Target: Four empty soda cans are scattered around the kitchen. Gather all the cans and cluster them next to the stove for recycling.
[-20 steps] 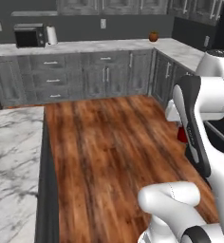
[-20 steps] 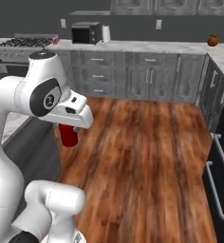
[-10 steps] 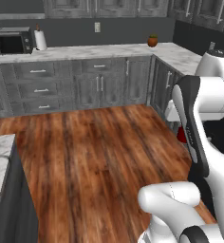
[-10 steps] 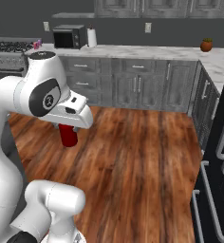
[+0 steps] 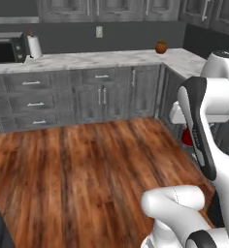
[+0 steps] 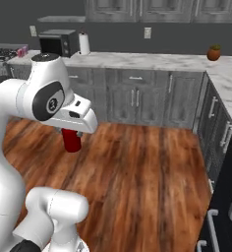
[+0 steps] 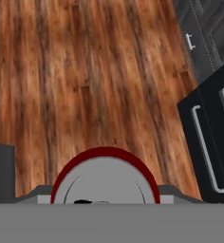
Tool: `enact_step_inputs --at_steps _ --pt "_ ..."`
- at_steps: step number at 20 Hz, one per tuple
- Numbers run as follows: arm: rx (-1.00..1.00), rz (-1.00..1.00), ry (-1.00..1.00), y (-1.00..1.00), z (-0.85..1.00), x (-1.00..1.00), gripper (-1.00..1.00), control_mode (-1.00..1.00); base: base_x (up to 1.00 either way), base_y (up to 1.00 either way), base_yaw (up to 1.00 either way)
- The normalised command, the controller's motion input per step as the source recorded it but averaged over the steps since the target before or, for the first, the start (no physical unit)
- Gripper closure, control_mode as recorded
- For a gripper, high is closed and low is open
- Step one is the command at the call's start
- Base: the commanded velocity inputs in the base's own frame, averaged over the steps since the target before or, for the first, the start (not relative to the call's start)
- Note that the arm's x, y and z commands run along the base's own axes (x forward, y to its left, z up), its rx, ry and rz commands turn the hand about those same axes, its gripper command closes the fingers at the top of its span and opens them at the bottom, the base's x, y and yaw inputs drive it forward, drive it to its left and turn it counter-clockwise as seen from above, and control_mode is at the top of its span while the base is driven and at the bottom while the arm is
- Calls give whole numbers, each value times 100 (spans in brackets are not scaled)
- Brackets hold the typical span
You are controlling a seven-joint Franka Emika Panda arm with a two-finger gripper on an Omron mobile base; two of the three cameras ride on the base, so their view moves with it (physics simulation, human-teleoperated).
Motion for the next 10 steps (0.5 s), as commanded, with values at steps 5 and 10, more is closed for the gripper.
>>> enact_step_inputs --at_steps 5,10 --pt "0 0 0 0 0 0 100 100 100 30 0" --pt "0 0 0 0 0 0 100 100 100 3 0"
